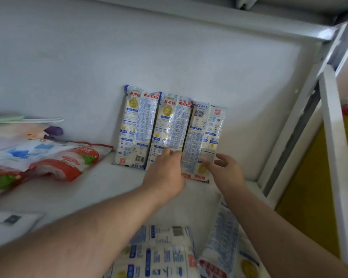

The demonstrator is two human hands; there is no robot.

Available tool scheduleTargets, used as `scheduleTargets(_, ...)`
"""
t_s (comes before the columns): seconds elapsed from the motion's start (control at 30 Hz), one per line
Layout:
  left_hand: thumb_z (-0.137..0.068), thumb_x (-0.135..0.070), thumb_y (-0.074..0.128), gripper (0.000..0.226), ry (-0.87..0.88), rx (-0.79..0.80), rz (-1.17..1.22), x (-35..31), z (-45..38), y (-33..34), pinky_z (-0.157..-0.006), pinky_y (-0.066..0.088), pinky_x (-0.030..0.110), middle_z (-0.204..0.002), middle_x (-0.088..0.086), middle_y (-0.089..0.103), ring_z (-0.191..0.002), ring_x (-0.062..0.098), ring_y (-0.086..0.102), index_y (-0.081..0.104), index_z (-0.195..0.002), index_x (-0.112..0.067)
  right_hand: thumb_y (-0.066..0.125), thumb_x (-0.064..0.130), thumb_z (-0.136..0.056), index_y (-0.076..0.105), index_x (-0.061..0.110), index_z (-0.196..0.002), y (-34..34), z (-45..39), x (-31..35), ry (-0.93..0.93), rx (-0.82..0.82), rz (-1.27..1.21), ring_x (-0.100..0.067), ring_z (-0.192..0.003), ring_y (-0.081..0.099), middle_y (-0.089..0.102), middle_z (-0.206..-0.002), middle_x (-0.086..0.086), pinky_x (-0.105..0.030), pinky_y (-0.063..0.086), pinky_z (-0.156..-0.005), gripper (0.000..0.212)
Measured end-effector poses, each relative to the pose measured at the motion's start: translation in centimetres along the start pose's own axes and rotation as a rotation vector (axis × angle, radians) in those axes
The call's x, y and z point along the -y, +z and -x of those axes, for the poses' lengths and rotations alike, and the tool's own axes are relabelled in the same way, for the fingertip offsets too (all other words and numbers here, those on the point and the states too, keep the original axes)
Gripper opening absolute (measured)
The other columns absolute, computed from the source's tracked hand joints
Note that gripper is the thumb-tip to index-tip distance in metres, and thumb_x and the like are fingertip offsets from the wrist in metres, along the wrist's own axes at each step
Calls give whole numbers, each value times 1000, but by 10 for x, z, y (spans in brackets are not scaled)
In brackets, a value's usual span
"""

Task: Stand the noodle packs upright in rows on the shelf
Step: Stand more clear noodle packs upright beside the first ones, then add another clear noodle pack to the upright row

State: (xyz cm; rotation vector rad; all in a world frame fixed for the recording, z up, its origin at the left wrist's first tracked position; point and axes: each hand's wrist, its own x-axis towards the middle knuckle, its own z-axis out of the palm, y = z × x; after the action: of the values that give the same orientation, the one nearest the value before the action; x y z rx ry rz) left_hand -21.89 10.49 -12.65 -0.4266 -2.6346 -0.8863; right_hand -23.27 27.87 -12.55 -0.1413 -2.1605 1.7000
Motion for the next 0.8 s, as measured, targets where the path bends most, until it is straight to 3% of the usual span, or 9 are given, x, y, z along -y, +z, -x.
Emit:
scheduleTargets(0.1,-90,-14,61,51,-13,51,-34,6,17,-17,-97,49,42,-131,4,44,-116,24,52,48,-139,-16,78,32,-90,54,11,-144,2,25,11,-10,20,23,-16,-100,60,65,-124,-5,-24,42,-76,63)
scheduleTargets(0.2,-90,-18,63,56,-25,122,-49,8,38,-36,-106,43,39,-139,7,45,-126,27,50,47,-144,-17,78,35,-90,60,13,-136,4,51,20,8,67,80,-12,-92,63,69,-113,1,-24,44,-74,54)
scheduleTargets(0.3,-89,-19,68,43,-53,182,-14,15,56,-52,-95,48,33,-127,4,56,-111,20,57,58,-131,-19,77,37,-90,63,16,-131,11,81,25,-22,119,207,0,-83,61,67,-96,13,-20,46,-70,49)
scheduleTargets(0.4,-87,-25,74,32,-51,294,9,20,68,-68,-84,49,27,-111,-1,64,-96,15,60,66,-117,-21,76,39,-90,64,18,-132,19,103,30,-62,174,298,-4,-92,65,70,-102,11,-16,46,-71,48)
scheduleTargets(0.47,-85,-34,76,33,-72,392,26,20,75,-81,-87,50,28,-107,-3,66,-98,15,63,69,-114,-21,75,42,-91,64,20,-132,24,115,35,-68,209,342,-6,-95,65,71,-110,8,-15,45,-72,47)
scheduleTargets(0.63,-68,-69,76,73,-131,668,-103,24,86,-106,-102,46,35,-116,-11,60,-109,12,57,61,-127,-28,73,44,-92,63,23,-130,36,137,41,-55,291,406,-1,-93,64,71,-111,8,-11,44,-66,45)
scheduleTargets(0.8,-55,-73,80,105,-268,885,-332,27,89,-115,-102,43,37,-142,-2,52,-126,23,51,46,-143,-26,74,44,-91,62,26,-129,44,149,40,-14,309,444,-2,-94,65,70,-108,10,-17,49,-72,43)
